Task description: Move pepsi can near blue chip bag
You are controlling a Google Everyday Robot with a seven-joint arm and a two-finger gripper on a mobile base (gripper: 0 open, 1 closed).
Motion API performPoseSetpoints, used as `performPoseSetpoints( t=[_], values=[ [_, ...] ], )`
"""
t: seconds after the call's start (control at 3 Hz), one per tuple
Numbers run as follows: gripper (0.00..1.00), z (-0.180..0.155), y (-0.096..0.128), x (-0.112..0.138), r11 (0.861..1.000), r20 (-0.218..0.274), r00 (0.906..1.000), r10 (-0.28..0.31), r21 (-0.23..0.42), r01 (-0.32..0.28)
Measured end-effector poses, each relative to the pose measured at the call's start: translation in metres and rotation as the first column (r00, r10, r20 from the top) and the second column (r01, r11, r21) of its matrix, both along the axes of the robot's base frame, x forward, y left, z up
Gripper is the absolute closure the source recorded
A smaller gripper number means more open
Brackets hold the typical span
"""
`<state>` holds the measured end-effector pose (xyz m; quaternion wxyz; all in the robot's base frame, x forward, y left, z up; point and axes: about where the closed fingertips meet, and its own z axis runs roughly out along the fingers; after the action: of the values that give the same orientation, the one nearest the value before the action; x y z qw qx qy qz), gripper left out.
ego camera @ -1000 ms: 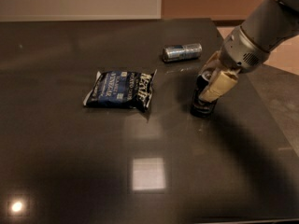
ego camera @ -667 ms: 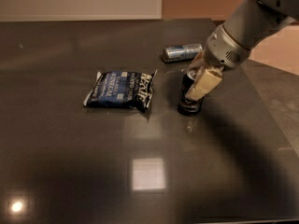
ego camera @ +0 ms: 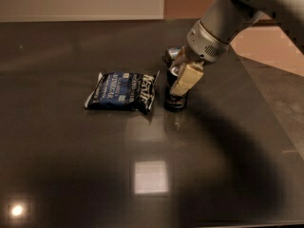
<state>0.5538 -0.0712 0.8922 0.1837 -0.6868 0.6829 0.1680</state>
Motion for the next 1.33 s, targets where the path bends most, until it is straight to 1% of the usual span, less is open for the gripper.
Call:
performPoseSetpoints(
  t=[0.33,0.67,1.33],
  values=[
    [0.84,-0.0027,0.0131,0.0066,0.999,-0.006,0.9997,0.024,-0.025,-0.024],
    [0.6,-0.0053,0.0187,0.0092,0.998,-0.015,0.9991,0.039,-0.043,-0.039],
    [0.13,-0.0034,0.0202,0.0104,0.998,-0.012,0.9992,0.038,-0.041,-0.039]
  ],
)
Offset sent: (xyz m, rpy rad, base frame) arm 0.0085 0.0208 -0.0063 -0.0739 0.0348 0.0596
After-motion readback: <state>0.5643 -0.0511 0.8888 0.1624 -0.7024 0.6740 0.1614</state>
